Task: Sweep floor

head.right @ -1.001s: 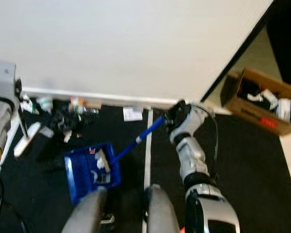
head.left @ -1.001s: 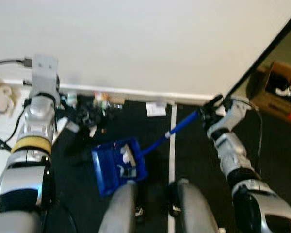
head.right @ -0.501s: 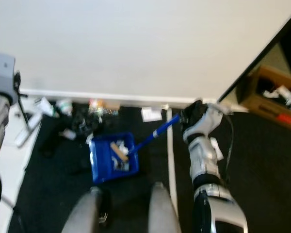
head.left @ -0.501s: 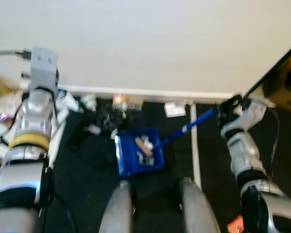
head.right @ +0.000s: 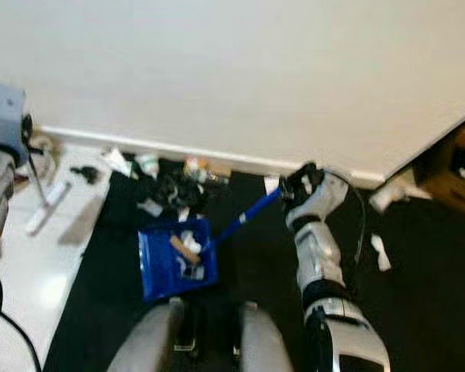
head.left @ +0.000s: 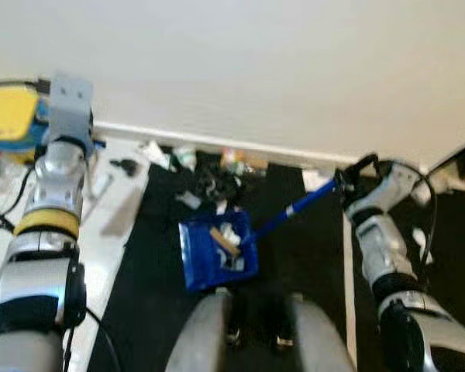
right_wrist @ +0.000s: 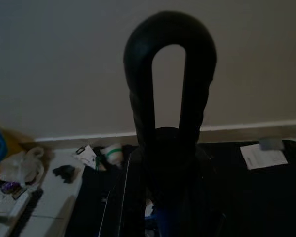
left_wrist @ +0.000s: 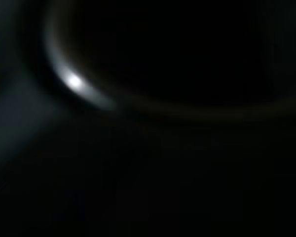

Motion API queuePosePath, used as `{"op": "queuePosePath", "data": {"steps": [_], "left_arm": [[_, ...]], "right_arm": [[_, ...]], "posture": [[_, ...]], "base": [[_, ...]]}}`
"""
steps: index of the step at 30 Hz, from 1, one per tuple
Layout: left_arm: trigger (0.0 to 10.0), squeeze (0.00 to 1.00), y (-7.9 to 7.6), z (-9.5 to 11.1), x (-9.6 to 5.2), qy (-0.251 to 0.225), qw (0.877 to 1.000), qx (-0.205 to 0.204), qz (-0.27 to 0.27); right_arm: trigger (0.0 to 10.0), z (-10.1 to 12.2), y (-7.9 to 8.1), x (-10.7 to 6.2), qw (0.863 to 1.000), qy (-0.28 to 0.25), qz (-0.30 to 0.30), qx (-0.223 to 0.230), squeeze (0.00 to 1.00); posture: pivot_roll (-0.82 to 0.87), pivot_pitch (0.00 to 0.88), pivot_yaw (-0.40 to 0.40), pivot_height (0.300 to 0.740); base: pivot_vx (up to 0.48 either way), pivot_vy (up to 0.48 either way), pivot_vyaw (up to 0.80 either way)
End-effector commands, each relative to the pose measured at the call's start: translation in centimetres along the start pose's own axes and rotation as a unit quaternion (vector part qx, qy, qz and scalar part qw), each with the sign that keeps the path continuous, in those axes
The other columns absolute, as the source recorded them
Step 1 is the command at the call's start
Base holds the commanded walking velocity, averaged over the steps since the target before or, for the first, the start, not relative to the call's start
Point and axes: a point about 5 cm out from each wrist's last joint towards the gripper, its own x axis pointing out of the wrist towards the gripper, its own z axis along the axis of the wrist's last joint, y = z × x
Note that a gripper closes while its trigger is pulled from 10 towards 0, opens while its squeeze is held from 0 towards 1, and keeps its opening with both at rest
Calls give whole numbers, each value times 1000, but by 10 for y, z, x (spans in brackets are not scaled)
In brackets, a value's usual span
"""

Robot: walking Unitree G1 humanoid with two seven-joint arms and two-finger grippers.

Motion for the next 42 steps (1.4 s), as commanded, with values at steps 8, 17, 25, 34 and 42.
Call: {"op": "queuePosePath", "data": {"steps": [8, 17, 25, 34, 42], "left_arm": [[10000, 0, -8, 0, 1, 7, 1000, 18, -7], [10000, 0, -10, 1, 2, 5, 999, 29, -15], [10000, 0, -8, 3, 3, 4, 1000, 21, -9], [10000, 0, 4, -7, 1, 31, 997, -53, 37], [10000, 0, 12, -15, 0, 53, 996, -45, 54]], "right_arm": [[10000, 6, -8, -2, 1000, -17, -13, 5, 0], [10000, 8, -10, -3, 1000, -22, -15, 4, 0], [10000, 9, -11, -3, 1000, -24, -16, 3, 0], [10000, 10, -12, -3, 1000, -24, -14, 2, 0], [10000, 10, -10, -2, 1000, -21, -11, 1, 0]], "posture": [[27, 130, 11, 740], [24, 124, 15, 740], [23, 120, 18, 740], [21, 127, 14, 740], [26, 133, 9, 740]], "base": [[0, -204, 0], [0, -480, 0], [0, -480, 0], [0, 0, 0], [0, 0, 0]]}}
